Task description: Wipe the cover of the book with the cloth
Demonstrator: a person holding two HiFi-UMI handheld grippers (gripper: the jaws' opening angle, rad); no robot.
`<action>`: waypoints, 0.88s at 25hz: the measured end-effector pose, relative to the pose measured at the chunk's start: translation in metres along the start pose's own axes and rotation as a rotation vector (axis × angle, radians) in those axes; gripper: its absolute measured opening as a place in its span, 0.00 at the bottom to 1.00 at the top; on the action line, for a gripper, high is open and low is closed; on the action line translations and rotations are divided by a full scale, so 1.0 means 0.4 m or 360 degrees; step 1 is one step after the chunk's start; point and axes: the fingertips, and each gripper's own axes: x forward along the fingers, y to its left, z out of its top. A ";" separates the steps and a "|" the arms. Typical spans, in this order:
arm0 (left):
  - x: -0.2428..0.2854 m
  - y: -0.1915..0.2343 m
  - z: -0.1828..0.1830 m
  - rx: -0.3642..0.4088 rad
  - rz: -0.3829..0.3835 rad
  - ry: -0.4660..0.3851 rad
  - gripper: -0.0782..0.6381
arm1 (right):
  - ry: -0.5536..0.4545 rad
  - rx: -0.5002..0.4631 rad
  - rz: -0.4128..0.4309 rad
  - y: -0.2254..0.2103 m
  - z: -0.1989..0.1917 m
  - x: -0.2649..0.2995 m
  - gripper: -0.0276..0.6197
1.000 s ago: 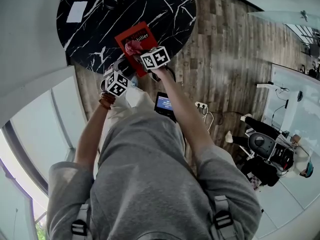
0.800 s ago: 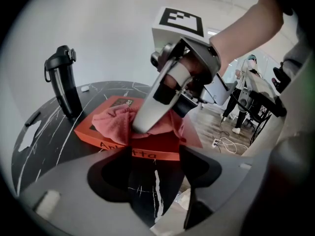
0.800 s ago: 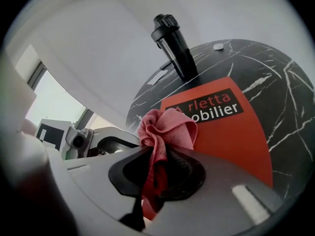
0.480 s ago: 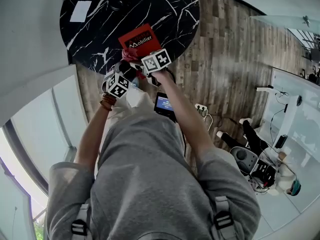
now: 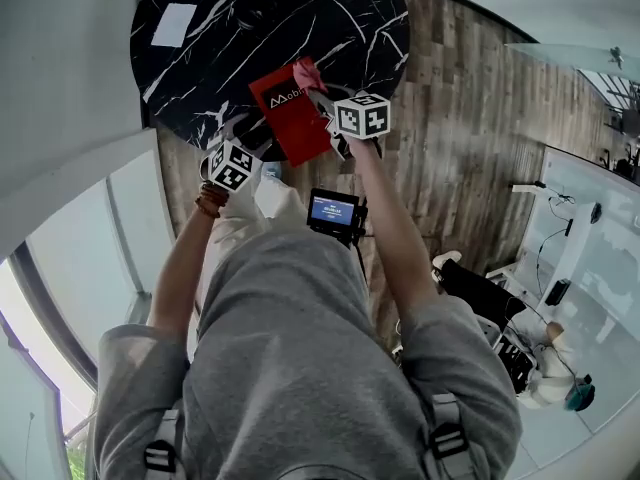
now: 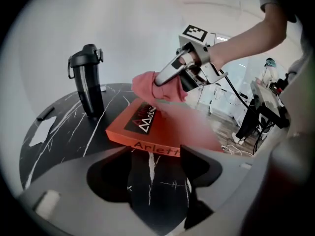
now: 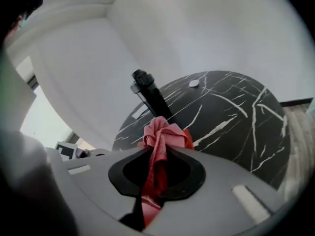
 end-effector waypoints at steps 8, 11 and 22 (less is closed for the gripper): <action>0.049 0.034 0.013 -0.0029 -0.0064 0.0014 0.54 | 0.0193 -0.0119 -0.0290 -0.118 -0.024 0.076 0.14; 0.053 0.033 0.014 -0.0033 -0.0097 0.0013 0.54 | 0.0203 -0.0073 -0.0306 -0.113 -0.038 0.097 0.14; 0.053 0.032 0.012 -0.0026 -0.0080 0.0025 0.54 | 0.0239 -0.0016 -0.0246 -0.055 -0.061 0.138 0.13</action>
